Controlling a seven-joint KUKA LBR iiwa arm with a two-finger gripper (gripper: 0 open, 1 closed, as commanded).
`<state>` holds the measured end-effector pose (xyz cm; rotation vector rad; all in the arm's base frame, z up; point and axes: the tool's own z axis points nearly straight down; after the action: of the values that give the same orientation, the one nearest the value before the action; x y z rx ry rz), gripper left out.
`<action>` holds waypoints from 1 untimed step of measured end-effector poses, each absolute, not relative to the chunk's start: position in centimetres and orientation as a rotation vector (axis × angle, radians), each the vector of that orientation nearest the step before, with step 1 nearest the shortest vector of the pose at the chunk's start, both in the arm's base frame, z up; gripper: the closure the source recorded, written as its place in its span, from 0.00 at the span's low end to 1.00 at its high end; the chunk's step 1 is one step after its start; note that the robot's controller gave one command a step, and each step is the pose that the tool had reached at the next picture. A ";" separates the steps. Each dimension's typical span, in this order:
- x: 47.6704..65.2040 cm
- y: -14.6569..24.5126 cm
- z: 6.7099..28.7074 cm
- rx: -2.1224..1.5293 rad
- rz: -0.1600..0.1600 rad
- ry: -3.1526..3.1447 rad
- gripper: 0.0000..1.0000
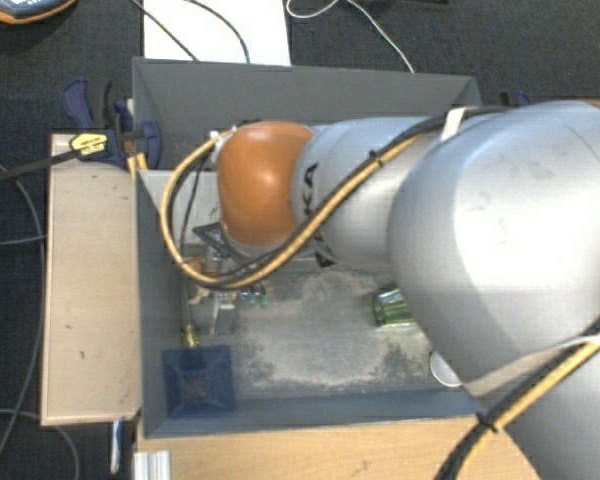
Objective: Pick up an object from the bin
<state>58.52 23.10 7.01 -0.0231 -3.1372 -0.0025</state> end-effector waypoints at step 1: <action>57.2 24.4 7.0 -0.570 0.021 -3.092 0.00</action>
Offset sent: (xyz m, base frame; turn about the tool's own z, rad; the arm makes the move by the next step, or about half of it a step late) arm 0.0000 0.0000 0.0000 0.0000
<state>57.23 24.45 6.99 -0.5702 -3.0924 0.0208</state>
